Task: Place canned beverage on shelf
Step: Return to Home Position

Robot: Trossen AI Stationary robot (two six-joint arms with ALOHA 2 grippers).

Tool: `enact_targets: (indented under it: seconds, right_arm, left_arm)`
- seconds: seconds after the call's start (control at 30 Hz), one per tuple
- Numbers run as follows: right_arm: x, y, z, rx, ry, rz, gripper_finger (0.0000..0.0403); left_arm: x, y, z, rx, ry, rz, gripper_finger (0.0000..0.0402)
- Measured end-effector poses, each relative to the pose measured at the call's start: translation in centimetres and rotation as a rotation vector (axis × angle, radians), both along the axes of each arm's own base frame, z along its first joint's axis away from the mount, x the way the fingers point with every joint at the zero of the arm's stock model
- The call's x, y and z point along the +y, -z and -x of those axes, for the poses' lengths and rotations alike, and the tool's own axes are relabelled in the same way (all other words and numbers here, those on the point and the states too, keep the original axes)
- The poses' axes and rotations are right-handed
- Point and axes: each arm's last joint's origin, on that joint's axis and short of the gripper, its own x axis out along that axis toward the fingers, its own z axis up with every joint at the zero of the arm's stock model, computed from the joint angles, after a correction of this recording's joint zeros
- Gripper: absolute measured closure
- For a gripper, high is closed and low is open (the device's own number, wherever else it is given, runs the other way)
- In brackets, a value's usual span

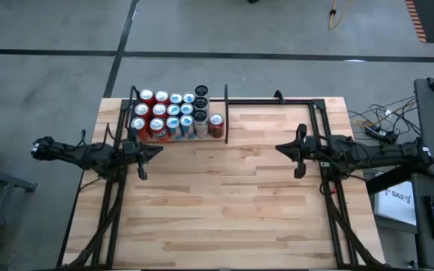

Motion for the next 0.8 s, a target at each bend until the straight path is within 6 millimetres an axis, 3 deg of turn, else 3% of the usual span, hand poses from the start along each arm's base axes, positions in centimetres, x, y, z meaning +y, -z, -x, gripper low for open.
enact_targets:
  seconds: [0.2,0.47,0.57,0.8]
  right_arm:
    - [0.0,1.5,1.6,-0.084,0.0,-0.001,0.0394]
    - [0.0,4.4,2.5,-0.13,0.008,0.0,0.0394]
    - [0.0,5.9,2.5,-0.103,0.01,0.01,0.0394]
    - [0.0,6.9,2.4,0.006,0.004,0.005,0.0394]
  left_arm:
    - [0.1,1.0,0.3,-0.042,0.0,0.02,0.0402]
    - [0.0,4.5,0.0,-0.077,0.002,0.102,0.0402]
    - [-0.2,4.6,-0.1,-0.093,0.054,0.073,0.0402]
    - [-0.5,5.0,-0.4,-0.041,0.133,0.05,0.0402]
